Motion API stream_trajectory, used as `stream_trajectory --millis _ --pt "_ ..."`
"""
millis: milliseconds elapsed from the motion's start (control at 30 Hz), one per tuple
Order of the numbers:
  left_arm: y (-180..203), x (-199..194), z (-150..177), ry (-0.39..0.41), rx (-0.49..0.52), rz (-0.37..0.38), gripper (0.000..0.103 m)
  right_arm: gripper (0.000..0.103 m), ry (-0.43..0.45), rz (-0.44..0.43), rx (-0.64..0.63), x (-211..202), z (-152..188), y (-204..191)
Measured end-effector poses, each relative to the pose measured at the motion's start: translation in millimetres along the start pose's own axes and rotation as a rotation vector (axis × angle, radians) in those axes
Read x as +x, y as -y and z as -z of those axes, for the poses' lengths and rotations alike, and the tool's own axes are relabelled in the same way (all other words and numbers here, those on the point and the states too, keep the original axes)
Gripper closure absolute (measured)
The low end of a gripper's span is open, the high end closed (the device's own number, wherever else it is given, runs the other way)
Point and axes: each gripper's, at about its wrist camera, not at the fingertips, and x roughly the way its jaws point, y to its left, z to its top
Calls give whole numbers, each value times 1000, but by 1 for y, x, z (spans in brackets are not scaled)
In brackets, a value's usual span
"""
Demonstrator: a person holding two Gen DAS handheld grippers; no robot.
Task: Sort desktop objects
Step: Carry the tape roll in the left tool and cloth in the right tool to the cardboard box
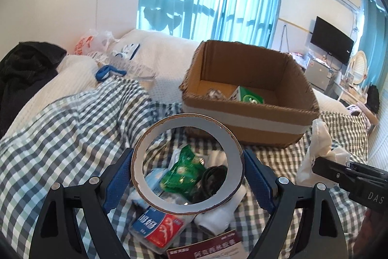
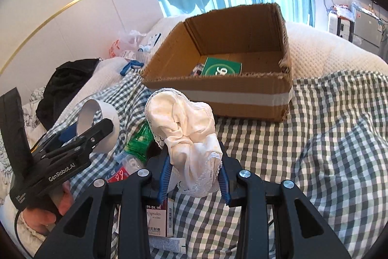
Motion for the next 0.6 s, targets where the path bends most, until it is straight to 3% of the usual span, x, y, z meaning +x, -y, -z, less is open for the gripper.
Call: stream_trajectory --millis 600 --pt "42 9 -67 83 96 66 14 70 123 24 -44 -33 -63 14"
